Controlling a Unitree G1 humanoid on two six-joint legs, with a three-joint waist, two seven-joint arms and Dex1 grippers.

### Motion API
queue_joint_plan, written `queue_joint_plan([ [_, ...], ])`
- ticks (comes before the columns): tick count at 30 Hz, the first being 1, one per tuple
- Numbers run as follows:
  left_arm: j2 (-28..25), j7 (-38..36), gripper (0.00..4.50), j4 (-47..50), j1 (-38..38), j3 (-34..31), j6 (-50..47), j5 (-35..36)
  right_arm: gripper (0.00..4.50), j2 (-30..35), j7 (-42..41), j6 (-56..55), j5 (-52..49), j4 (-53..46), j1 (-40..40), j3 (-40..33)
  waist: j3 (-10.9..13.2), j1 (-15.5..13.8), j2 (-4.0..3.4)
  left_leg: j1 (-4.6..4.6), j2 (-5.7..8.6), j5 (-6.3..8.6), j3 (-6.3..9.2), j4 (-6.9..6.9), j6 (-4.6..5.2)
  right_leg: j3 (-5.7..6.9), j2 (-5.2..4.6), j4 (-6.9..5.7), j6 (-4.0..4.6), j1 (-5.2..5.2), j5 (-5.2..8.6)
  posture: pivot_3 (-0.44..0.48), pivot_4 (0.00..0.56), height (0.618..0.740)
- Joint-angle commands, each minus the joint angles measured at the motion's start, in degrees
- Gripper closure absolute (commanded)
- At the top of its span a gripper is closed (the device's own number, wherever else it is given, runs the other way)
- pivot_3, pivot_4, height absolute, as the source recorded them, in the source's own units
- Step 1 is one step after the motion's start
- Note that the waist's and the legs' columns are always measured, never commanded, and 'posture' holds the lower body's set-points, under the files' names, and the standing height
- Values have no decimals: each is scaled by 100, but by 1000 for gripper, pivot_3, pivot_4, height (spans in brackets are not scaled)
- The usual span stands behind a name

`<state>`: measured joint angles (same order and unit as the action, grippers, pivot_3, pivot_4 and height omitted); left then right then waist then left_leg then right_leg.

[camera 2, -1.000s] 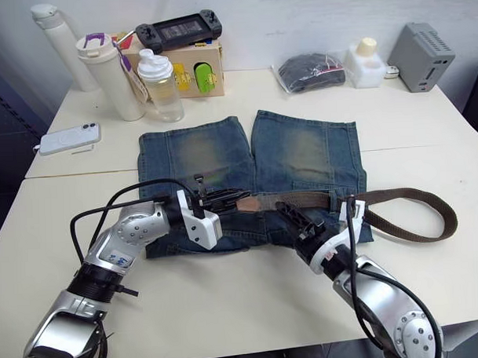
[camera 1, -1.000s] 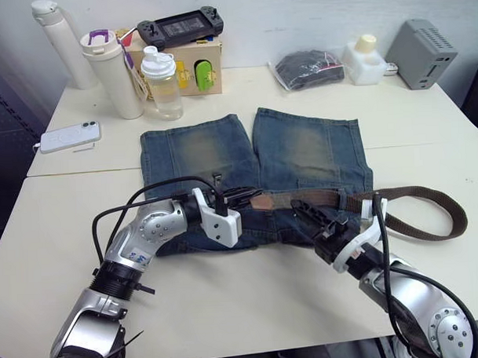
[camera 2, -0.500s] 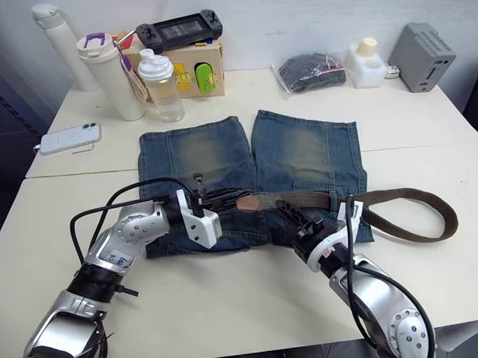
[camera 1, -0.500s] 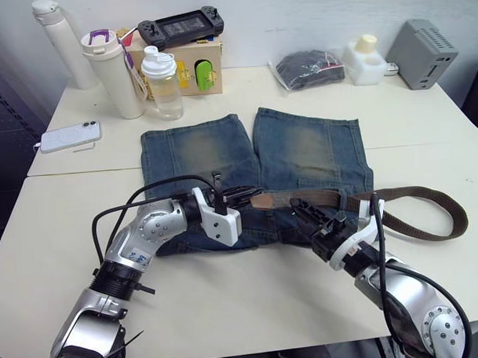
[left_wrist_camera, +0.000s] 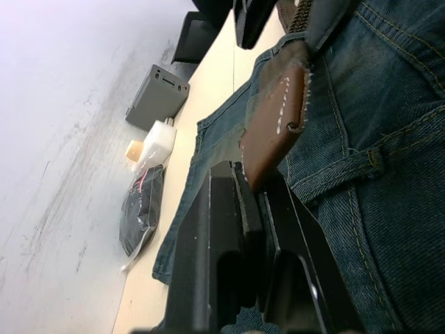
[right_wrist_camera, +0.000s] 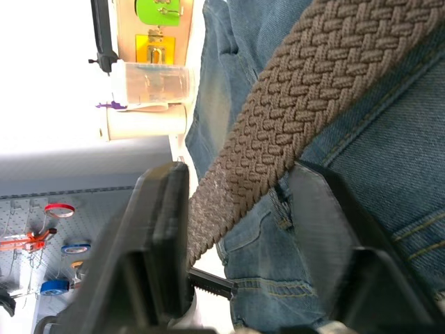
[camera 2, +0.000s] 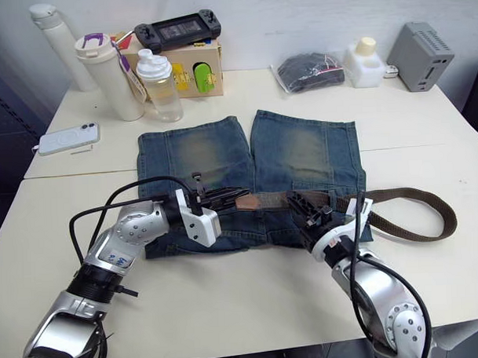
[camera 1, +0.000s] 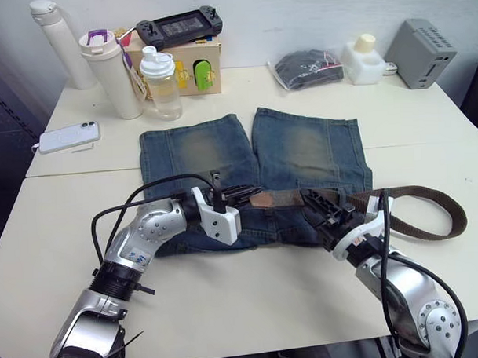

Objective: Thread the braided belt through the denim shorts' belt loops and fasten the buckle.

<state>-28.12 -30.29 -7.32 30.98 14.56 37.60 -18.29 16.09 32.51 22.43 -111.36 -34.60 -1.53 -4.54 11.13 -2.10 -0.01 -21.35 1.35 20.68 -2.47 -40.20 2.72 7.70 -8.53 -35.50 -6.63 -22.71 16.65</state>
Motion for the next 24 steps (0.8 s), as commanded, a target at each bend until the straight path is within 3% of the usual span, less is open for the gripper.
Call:
queue_joint_plan([
  [1,-37,7,4500,172,65,3,89,49,4336,-58,-81,-47,-8,-109,40,-45,0,10,0,0,0,0,0,0,0,0,0,0,0,0,0,0,150,690],
  [6,-11,-16,4500,197,52,46,76,49,4429,-89,-134,-40,69,-59,83,-41,0,54,0,0,0,0,0,1,0,1,0,0,0,0,0,0,150,690],
  [8,33,-133,3794,262,-53,28,-83,342,4500,-125,-185,-59,164,-24,93,-67,0,62,0,0,0,0,0,2,0,0,0,0,0,-1,0,0,150,690],
  [9,43,-193,3649,284,-88,25,-151,451,4500,-136,-201,-62,197,-11,96,-77,0,66,0,0,0,0,0,3,0,0,0,0,0,-1,0,0,150,690],
  [11,39,-472,2803,423,-218,8,-558,826,4500,-24,-367,23,521,37,116,-121,0,69,0,-1,0,0,0,3,0,-1,-1,0,0,-2,0,0,150,690],
  [13,20,-848,1944,759,-432,-109,-1403,1495,4500,45,-520,35,927,72,117,-174,1,78,-2,-1,0,0,0,3,0,-1,-1,1,0,-2,0,0,150,690],
  [14,-38,-1107,1495,1068,-603,-235,-2096,2156,4500,82,-608,34,1139,91,113,-198,1,78,-2,-1,0,0,0,3,0,-3,-1,1,1,-2,0,0,150,690],
  [17,-417,-1703,1495,1716,-1125,-665,-3761,3575,4500,125,-839,-30,1751,250,124,-280,3,90,-5,0,-3,0,1,3,0,-5,-1,2,2,-2,1,0,150,690],
  [20,-926,-2111,1495,2113,-1653,-903,-4486,4047,4500,86,-1024,-53,2136,448,165,-346,9,110,-22,5,-8,2,2,4,-5,-6,3,1,9,-2,5,0,150,690],
  [24,-1060,-2084,1495,2393,-2000,-1193,-5021,4364,4500,-37,-1159,-5,2466,639,193,-392,10,68,-26,4,-5,3,3,5,-6,-7,7,1,9,-1,5,0,150,690],
])
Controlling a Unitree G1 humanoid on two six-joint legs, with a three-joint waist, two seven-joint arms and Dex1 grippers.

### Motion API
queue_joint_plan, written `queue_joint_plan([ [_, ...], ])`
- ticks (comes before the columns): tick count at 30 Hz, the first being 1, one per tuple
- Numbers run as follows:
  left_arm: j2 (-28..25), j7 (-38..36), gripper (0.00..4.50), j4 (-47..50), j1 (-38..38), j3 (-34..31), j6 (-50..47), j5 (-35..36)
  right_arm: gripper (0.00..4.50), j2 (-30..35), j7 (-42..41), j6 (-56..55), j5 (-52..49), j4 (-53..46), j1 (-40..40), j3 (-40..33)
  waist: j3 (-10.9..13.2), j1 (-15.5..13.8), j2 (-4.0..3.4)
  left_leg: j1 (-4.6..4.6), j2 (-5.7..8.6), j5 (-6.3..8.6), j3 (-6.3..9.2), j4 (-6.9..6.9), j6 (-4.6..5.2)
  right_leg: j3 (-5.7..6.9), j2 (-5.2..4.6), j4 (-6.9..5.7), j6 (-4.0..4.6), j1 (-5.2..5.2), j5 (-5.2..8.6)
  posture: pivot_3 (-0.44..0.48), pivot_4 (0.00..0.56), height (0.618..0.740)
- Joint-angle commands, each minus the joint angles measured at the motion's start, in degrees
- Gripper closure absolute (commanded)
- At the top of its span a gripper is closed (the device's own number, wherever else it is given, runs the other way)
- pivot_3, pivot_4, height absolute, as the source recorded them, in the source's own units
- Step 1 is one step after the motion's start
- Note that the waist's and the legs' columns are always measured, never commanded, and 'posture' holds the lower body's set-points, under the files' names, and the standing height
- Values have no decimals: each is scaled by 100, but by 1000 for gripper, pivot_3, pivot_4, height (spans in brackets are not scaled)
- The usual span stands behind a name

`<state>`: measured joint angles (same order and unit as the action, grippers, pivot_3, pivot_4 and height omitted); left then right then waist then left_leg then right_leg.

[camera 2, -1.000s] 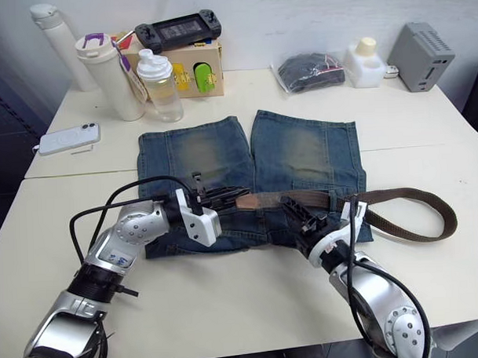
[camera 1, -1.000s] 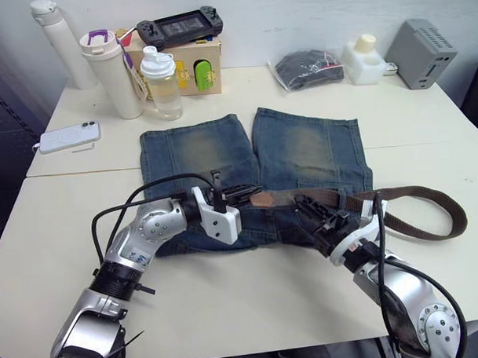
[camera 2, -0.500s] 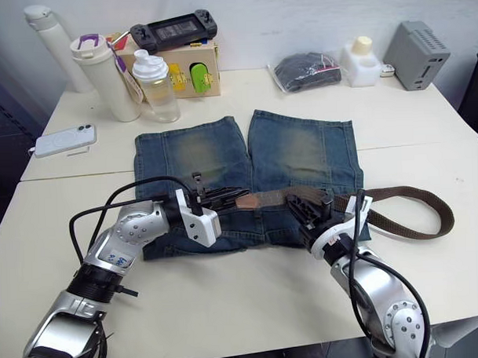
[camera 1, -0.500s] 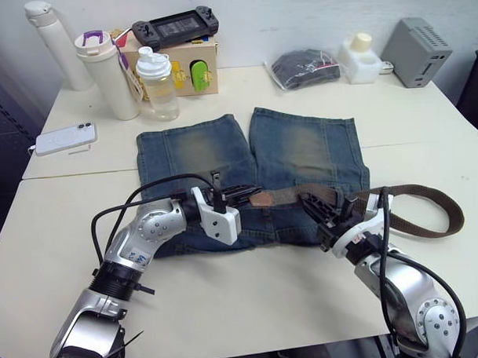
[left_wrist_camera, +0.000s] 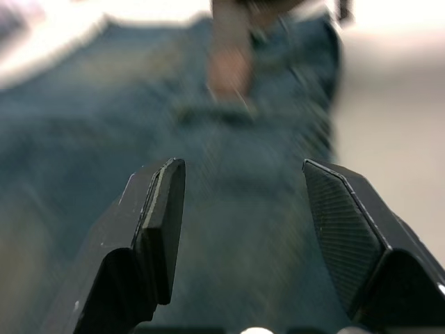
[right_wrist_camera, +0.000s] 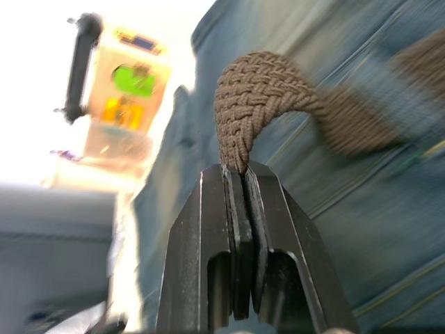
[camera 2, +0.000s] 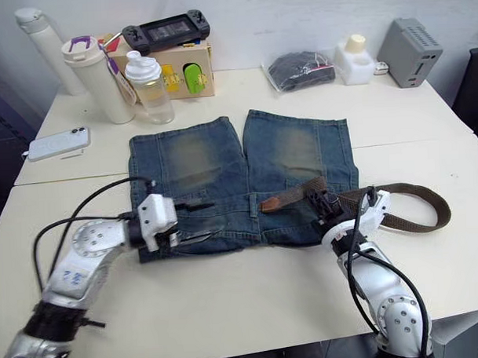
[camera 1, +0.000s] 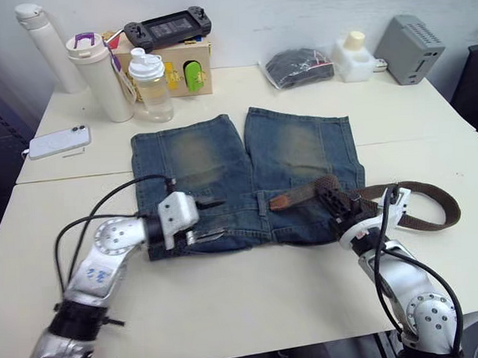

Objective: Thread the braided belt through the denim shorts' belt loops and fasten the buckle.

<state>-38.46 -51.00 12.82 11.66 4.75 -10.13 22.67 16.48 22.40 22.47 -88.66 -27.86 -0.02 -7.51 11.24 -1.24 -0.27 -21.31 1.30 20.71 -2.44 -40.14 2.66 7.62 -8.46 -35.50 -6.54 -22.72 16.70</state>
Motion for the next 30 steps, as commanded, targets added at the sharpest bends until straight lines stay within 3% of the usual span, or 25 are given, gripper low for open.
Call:
queue_joint_plan([
  [1,-28,2,1495,415,-100,-236,-286,250,4500,-83,-204,22,291,-18,46,-88,0,-29,0,0,1,0,1,-1,0,0,-1,-1,0,2,0,0,150,690],
  [10,147,184,1495,623,-85,-332,-528,220,4500,-185,-519,408,832,27,207,239,-1,-2,-3,2,3,1,0,4,-2,-4,3,-2,0,-1,0,0,150,690],
  [21,253,184,1495,470,165,-273,-426,9,4500,-364,-1288,1211,2253,502,750,1305,-1,6,-4,1,3,1,-1,3,-2,-3,7,-3,2,-3,1,0,150,690],
  [26,27,333,1495,-328,464,250,2096,-1931,4500,-679,-1243,1573,2144,772,986,1180,-2,17,-5,2,3,1,-3,4,-3,-1,30,-4,2,-3,1,0,150,690],
  [30,-4,695,1495,-1032,787,292,3662,-2740,4500,-892,-1148,1763,1997,878,1061,925,-2,64,-5,3,-1,3,-15,11,-7,-2,34,-4,4,-12,2,0,150,690],
])
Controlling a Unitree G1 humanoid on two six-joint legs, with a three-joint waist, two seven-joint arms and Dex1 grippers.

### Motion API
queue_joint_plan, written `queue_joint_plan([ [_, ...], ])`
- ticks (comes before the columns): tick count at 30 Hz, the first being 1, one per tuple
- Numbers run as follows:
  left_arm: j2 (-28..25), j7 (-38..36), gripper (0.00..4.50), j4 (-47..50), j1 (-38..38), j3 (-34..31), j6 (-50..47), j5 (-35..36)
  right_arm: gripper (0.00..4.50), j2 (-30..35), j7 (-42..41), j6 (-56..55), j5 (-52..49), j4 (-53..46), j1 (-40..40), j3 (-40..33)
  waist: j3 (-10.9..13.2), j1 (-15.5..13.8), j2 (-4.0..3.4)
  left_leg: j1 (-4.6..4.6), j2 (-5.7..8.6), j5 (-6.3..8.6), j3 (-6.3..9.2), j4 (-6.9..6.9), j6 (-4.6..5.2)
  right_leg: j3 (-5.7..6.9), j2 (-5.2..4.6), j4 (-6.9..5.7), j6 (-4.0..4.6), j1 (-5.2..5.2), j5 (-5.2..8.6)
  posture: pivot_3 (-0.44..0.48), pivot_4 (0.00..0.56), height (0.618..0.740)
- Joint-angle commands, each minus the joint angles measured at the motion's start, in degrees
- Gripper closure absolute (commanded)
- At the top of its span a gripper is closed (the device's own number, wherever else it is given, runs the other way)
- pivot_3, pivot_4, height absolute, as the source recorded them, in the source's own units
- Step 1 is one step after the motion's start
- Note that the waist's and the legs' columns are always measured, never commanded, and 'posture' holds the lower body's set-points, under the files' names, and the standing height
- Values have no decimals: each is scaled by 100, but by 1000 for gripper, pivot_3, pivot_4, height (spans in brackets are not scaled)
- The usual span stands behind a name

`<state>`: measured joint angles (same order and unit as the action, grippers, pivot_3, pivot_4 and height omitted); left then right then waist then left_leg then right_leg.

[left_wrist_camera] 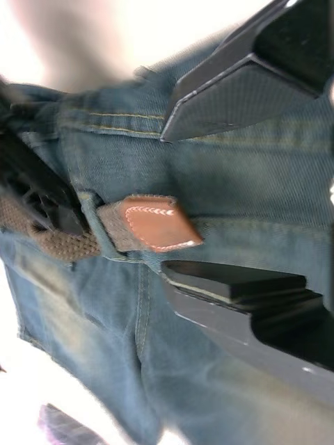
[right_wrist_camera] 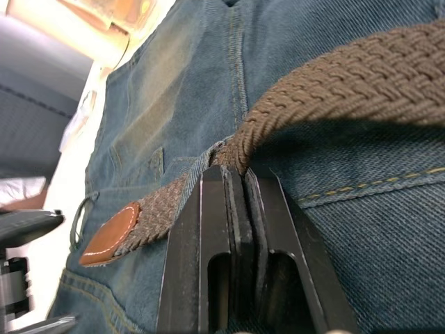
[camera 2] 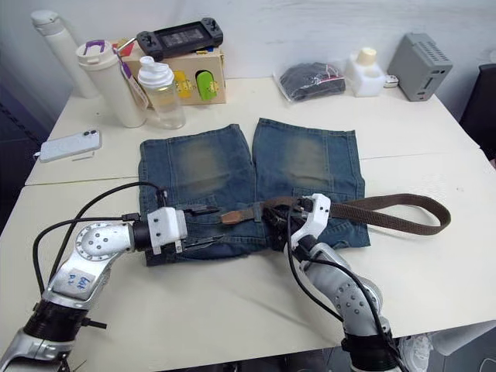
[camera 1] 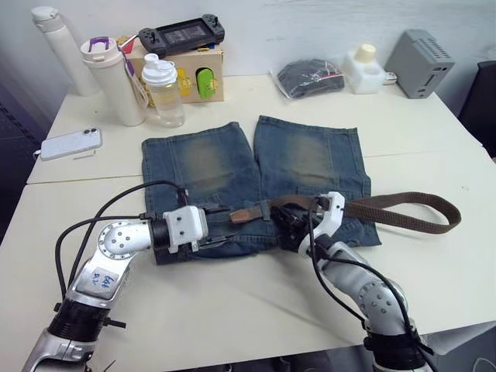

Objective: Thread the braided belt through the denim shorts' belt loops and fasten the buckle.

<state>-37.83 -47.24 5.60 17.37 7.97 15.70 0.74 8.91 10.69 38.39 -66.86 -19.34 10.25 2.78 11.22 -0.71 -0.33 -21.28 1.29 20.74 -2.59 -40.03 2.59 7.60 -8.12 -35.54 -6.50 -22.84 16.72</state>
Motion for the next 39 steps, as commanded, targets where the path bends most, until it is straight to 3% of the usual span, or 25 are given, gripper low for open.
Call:
queue_joint_plan([
  [1,-39,486,1495,-487,310,-47,1345,-731,4500,-178,28,207,-191,34,31,-152,0,16,0,-1,-1,0,0,0,0,0,-1,0,0,0,0,0,150,690],
  [5,51,884,1495,-947,524,43,2112,-1227,4500,-297,42,334,-176,34,26,-254,0,47,1,-1,0,0,0,0,0,0,-12,-3,0,0,0,0,150,690],
  [11,184,994,1495,-1157,626,250,2352,-1425,4500,-424,25,452,-102,-13,34,-325,-1,75,1,-1,1,0,1,1,0,4,-26,-6,0,-1,0,0,150,690],
  [14,211,1026,2174,-1225,671,299,2386,-1438,4500,-454,12,481,-54,-36,30,-342,-1,78,1,0,1,0,0,0,0,4,-27,-8,0,-1,0,0,150,690],
  [19,135,1067,4469,-1305,743,324,2419,-1558,4500,-504,16,522,-36,-81,36,-389,-1,83,1,-1,1,0,0,1,0,4,-27,-9,0,-4,0,0,150,690],
  [28,63,1169,4469,-1310,771,250,2375,-1670,4500,-470,-47,639,-142,-289,47,-451,-1,83,1,-1,1,0,0,1,0,4,-27,-10,0,-5,0,0,150,690],
  [33,85,1183,4500,-1255,776,261,2328,-1627,2517,-335,427,625,-1534,-744,-31,-1112,-1,78,1,-5,2,0,0,0,1,4,-27,-10,0,-7,0,0,150,690],
  [38,155,1189,4500,-1214,790,290,2272,-1595,47,915,381,867,-2263,-1424,-167,-1480,-1,70,1,-6,5,0,-1,-2,3,3,-36,-10,-1,-8,0,0,150,690],
  [39,176,1185,4500,-1204,804,294,2254,-1570,47,1528,16,1083,-1920,-1740,-259,-1466,1,63,-2,-7,4,0,-1,-3,3,3,-38,-10,-1,-8,0,0,150,690],
])
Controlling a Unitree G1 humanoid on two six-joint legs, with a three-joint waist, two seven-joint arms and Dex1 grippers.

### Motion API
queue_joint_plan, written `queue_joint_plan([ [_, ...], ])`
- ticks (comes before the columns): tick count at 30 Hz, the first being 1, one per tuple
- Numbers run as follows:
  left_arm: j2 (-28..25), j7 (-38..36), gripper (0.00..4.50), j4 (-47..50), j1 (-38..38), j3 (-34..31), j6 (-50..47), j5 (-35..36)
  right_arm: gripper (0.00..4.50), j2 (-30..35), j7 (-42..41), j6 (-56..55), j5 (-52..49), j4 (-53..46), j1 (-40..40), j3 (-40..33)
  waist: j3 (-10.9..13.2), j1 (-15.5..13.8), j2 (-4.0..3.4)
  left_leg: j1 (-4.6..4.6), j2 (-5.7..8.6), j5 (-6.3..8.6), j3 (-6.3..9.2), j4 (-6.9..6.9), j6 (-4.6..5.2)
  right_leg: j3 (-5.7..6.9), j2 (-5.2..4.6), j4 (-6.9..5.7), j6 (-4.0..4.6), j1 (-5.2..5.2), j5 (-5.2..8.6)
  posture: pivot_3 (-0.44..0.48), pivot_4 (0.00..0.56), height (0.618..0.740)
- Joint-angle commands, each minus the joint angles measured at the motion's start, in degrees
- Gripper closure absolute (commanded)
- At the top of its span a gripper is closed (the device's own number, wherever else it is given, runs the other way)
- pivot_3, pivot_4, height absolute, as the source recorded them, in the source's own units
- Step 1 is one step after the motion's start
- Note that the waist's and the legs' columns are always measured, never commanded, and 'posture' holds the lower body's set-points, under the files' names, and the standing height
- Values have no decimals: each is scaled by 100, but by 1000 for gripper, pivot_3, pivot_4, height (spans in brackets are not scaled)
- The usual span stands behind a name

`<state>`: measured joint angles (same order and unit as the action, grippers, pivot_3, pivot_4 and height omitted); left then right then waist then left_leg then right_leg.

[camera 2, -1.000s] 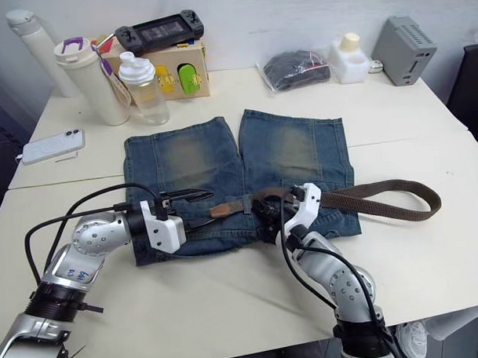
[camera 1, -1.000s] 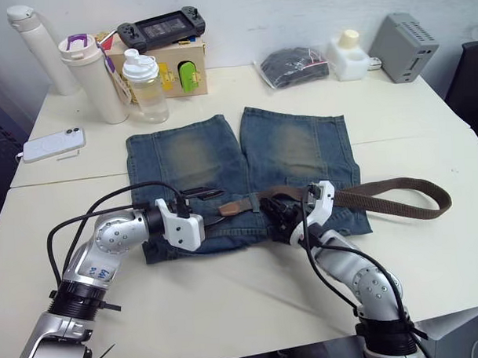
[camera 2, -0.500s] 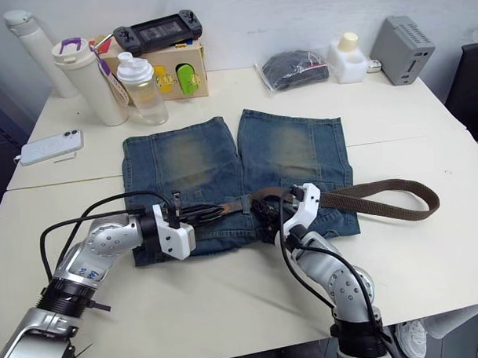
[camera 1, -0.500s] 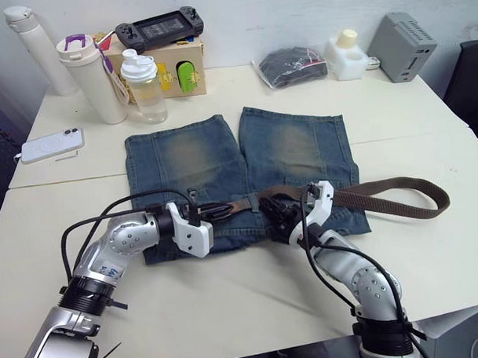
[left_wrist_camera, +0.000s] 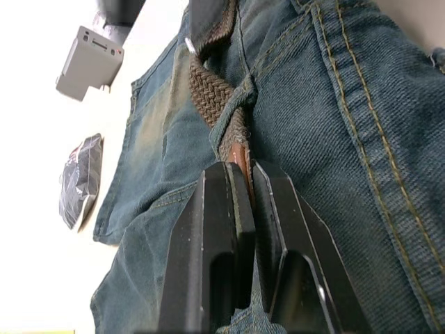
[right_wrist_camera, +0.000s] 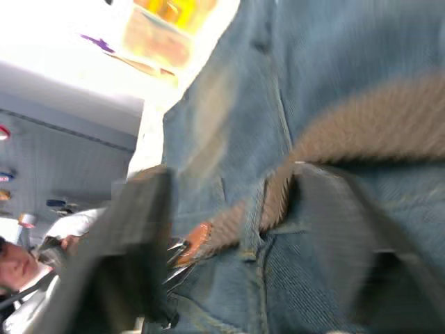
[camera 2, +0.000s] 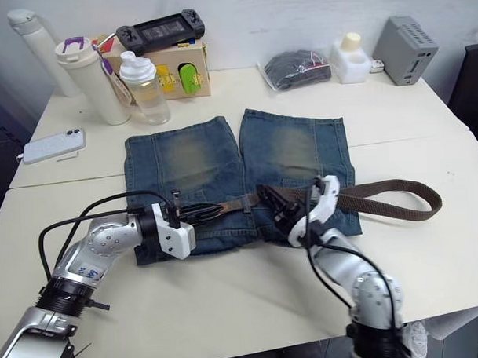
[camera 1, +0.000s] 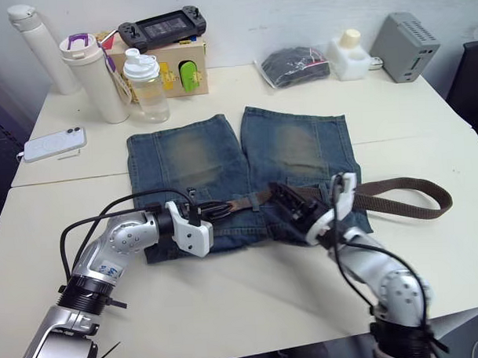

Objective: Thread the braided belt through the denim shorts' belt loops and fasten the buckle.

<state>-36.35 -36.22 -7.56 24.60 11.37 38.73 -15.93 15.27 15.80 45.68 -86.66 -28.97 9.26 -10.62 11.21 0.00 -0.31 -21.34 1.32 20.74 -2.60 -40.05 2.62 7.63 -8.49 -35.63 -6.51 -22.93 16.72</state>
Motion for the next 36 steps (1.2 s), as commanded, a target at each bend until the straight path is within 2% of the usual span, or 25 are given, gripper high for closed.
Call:
queue_joint_plan([
  [1,44,79,4500,116,92,-43,-58,113,47,1437,-854,500,463,-1055,-242,-63,4,-15,-7,-2,0,0,-1,0,0,1,-1,1,0,0,0,0,150,690],
  [4,108,90,4500,66,147,1,-55,122,47,2872,-1947,355,2040,-1776,-552,296,2,-48,-4,-7,-3,1,-6,0,3,1,-5,7,-1,-4,0,0,150,690],
  [7,199,104,4500,19,189,45,-53,118,47,4311,-2777,-553,4579,-2011,-923,1451,1,-102,-2,-4,-7,1,-16,-2,3,0,-4,8,-1,-3,0,0,150,690],
  [9,239,104,4500,14,199,61,-50,120,47,4918,-3033,-1394,6312,-1768,-1073,2307,-1,-141,4,-2,-6,1,-22,-2,3,1,-3,12,-4,-2,-1,0,150,690],
  [12,265,105,4500,14,205,79,-52,122,47,5111,-3047,-2039,8081,-1086,-1078,3145,-2,-151,8,-1,-2,0,-29,-6,3,7,-4,12,-9,-2,-4,0,150,690],
  [14,275,106,4500,9,210,79,-50,126,47,4981,-3037,-2132,8726,-635,-1049,3342,-3,-155,9,3,-1,0,-32,-10,3,12,-4,11,-11,1,-5,0,150,690],
  [15,280,106,4500,11,209,80,-52,127,47,4896,-3052,-2183,8895,-513,-1062,3339,-10,-156,19,14,-4,0,-28,-12,3,13,-4,15,-12,18,-5,0,150,690],
  [18,284,110,4500,10,214,84,-46,116,894,4577,-3110,-2226,9186,-237,-1103,3209,-25,-155,45,29,-8,0,-11,-16,1,10,-3,28,-12,45,-6,0,150,690],
  [25,291,134,4500,101,120,75,-80,102,4297,3983,-3294,-2065,9605,317,-1000,2867,-28,-179,50,23,0,0,0,-27,1,11,-5,31,-17,52,-9,0,150,690],
  [26,288,138,4500,124,100,71,-89,98,4470,3975,-3334,-2101,9647,347,-1018,2772,-28,-186,50,22,1,0,0,-27,1,11,-5,30,-17,51,-9,0,150,690],
  [36,203,184,4500,607,-239,-41,-185,88,4470,4462,-3696,-2955,9805,1066,-1718,1174,-24,-385,44,12,13,-2,6,-28,6,18,-2,28,-17,48,-9,0,150,690],
])
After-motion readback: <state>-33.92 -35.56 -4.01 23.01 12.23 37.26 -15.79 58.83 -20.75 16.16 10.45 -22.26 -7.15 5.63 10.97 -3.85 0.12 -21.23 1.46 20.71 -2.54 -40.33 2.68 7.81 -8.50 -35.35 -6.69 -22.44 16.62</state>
